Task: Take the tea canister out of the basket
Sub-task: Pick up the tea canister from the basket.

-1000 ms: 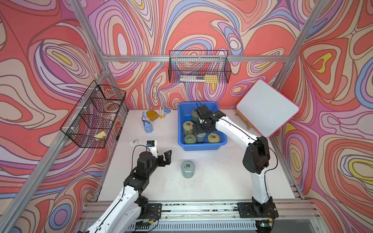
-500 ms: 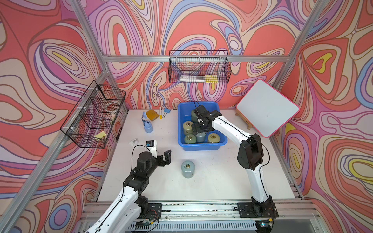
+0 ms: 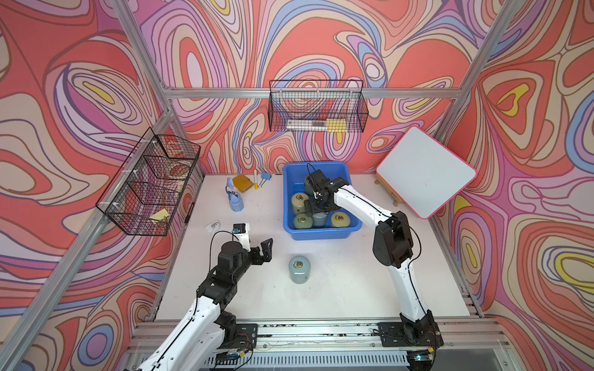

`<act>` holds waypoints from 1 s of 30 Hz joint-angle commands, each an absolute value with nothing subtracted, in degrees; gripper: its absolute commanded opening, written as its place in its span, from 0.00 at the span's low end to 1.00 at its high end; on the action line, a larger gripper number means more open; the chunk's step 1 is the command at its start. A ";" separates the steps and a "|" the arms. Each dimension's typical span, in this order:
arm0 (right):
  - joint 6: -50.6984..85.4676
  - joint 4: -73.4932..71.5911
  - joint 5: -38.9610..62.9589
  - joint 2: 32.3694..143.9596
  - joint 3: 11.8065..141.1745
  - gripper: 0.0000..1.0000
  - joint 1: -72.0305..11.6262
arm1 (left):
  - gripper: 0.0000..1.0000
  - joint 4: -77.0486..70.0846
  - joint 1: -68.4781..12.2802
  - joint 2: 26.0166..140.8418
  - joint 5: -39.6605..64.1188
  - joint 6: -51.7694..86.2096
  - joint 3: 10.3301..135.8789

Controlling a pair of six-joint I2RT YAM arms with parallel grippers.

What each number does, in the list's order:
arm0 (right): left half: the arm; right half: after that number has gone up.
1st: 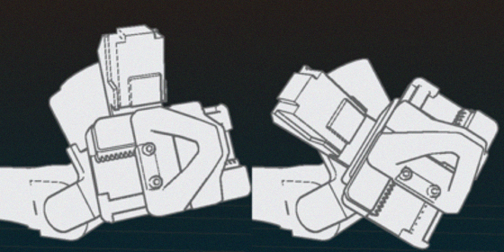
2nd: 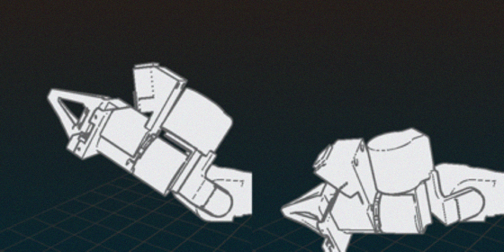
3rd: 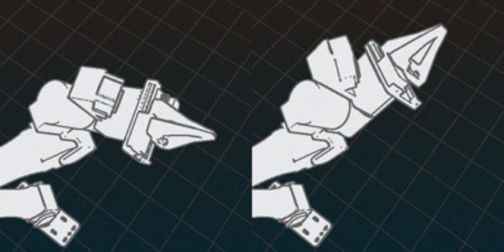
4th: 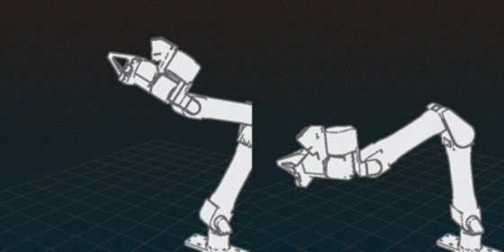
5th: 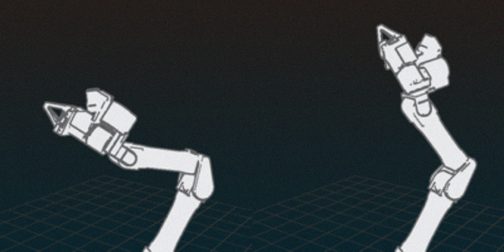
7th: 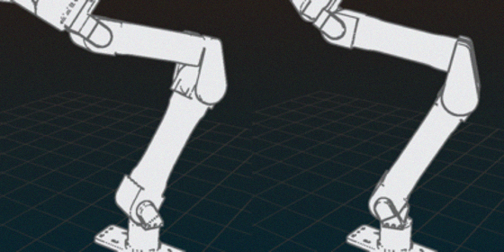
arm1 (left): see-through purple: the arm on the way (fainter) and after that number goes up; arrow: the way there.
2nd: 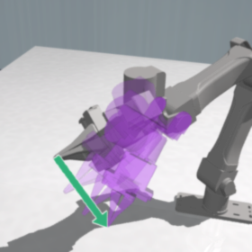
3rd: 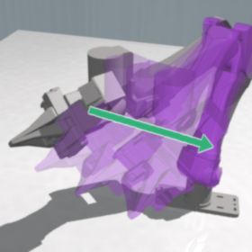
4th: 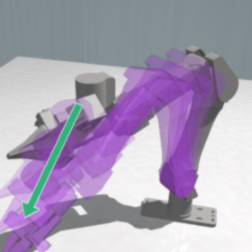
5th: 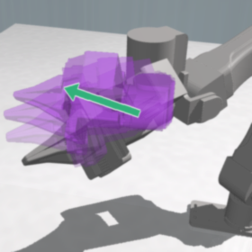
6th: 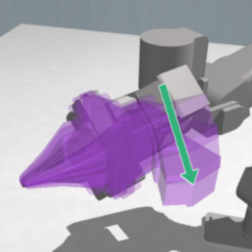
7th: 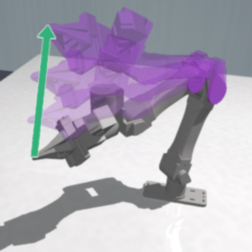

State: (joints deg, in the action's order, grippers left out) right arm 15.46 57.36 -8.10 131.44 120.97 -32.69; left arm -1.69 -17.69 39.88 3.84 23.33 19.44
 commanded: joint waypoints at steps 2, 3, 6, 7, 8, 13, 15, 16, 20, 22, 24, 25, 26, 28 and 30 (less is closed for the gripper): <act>15.10 57.51 -8.74 133.73 122.52 0.95 -32.44 | 0.99 -1.56 -17.83 39.90 3.18 22.32 20.65; 15.10 57.48 -8.93 133.92 122.52 0.95 -32.43 | 0.99 -1.53 -17.84 39.90 3.21 22.27 20.59; 15.03 57.45 -9.45 134.41 122.52 0.93 -32.45 | 0.99 -1.58 -17.81 39.94 3.17 22.28 20.59; 15.03 57.33 -9.70 134.47 122.48 0.93 -32.37 | 0.99 -1.53 -17.82 39.99 3.11 22.31 20.58; 15.01 57.14 -9.89 134.59 122.36 0.92 -32.35 | 0.99 -1.52 -17.81 40.01 3.24 22.32 20.65; 15.01 56.69 -9.76 134.90 122.21 0.88 -32.18 | 0.99 -1.58 -17.82 39.99 3.16 22.24 20.61; 15.03 56.69 -9.58 134.90 122.17 0.88 -32.14 | 0.99 -1.53 -17.81 40.01 3.16 22.23 20.62; 15.11 56.65 -9.49 134.92 122.17 0.88 -32.17 | 0.99 -1.54 -17.83 39.91 3.09 22.22 20.62; 15.29 56.78 -9.40 135.27 122.15 0.91 -32.18 | 0.99 -1.42 -17.83 39.92 3.04 22.23 20.59; 15.27 56.97 -9.49 135.57 122.16 0.91 -32.17 | 0.99 -1.43 -17.76 39.95 3.07 22.16 20.59; 15.29 56.95 -9.40 135.62 122.17 0.91 -32.17 | 0.99 -1.41 -17.82 39.90 3.07 22.24 20.64; 15.29 56.95 -9.32 135.71 122.15 0.91 -32.17 | 0.99 -1.41 -17.84 39.90 3.04 22.24 20.58; 15.29 56.95 -9.24 135.73 122.08 0.91 -32.17 | 0.99 -1.55 -17.81 39.90 2.99 22.21 20.60; 15.29 57.00 -9.01 135.79 122.08 0.89 -32.17 | 0.99 -1.41 -17.82 40.01 2.98 22.23 20.61; 15.29 56.95 -8.75 135.67 122.08 0.85 -32.19 | 0.99 -1.50 -17.76 40.00 2.98 22.15 20.61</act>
